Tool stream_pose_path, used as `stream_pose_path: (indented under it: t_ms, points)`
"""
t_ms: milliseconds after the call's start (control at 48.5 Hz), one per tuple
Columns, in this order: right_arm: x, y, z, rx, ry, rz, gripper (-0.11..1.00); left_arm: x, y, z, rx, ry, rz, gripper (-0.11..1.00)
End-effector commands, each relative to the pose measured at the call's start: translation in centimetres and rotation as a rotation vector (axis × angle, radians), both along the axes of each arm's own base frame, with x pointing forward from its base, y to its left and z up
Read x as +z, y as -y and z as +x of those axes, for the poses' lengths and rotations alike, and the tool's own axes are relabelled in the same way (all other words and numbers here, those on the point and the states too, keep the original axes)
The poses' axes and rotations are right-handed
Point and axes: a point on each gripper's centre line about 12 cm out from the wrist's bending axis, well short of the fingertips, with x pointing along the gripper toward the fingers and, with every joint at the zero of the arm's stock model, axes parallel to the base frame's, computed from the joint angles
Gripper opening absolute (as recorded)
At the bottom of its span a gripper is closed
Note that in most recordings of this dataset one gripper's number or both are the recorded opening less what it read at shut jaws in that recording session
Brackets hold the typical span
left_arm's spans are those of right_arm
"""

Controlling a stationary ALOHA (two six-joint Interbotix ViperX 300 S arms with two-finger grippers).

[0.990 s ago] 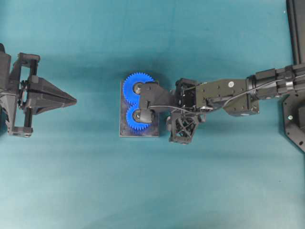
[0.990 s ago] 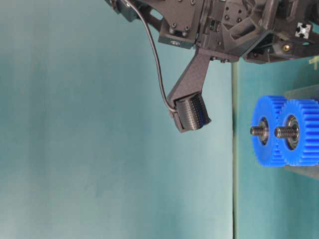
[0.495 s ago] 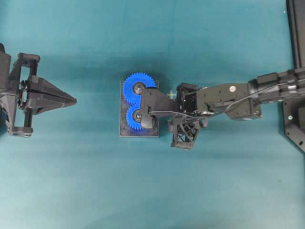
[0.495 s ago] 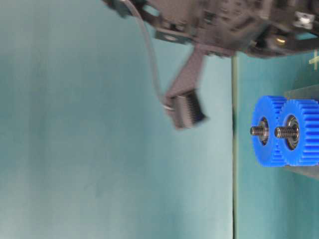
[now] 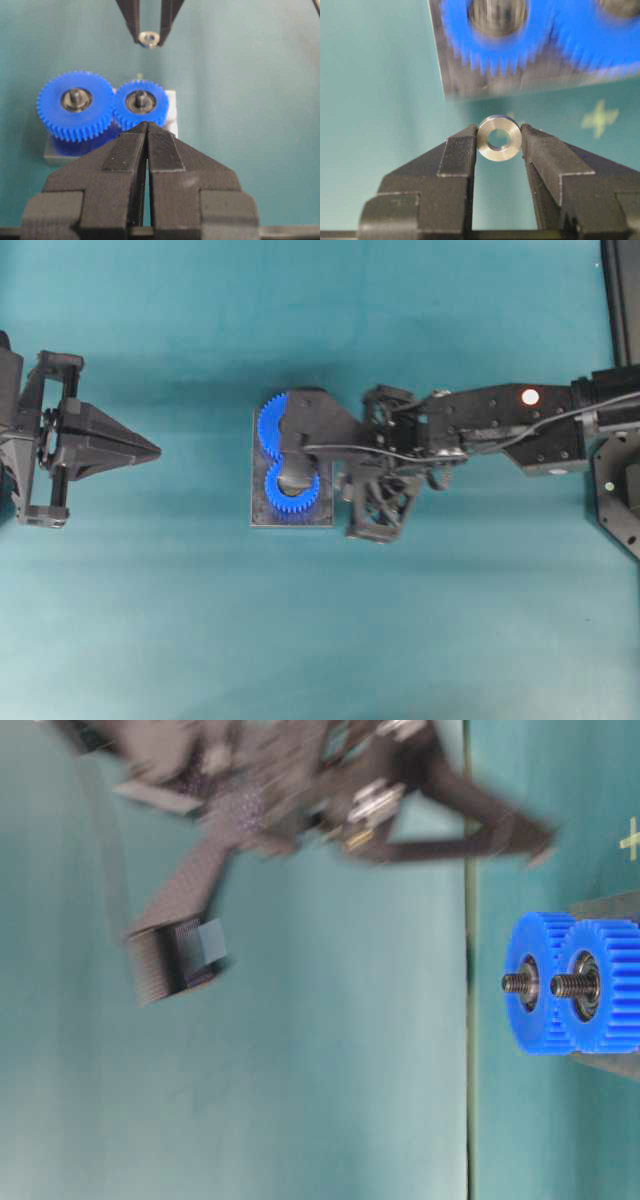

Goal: Insert the washer onto the shaft.
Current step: 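Lift the second washer and carry it toward the bottom blue gear, then lower the washer onto the bottom gear's shaft with the right gripper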

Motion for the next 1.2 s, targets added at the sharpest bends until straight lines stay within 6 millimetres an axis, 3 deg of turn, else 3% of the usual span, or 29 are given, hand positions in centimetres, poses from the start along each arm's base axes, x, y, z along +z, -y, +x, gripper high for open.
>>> stream_pose_path:
  t_ms: [0,413,1176]
  points:
    - [1.8,0.0,1.4,0.026,0.039,-0.019,0.31,1.0,0.0,0.3,-0.001,0.032,0.001,0.0]
    - [0.4,0.3,5.2,0.102,-0.011,-0.056,0.31,1.2,0.0,0.3,-0.003,0.038,0.002,0.0]
    - [-0.6,0.1,5.8,0.109,-0.028,-0.056,0.31,1.2,0.1,0.3,-0.005,0.038,0.001,0.0]
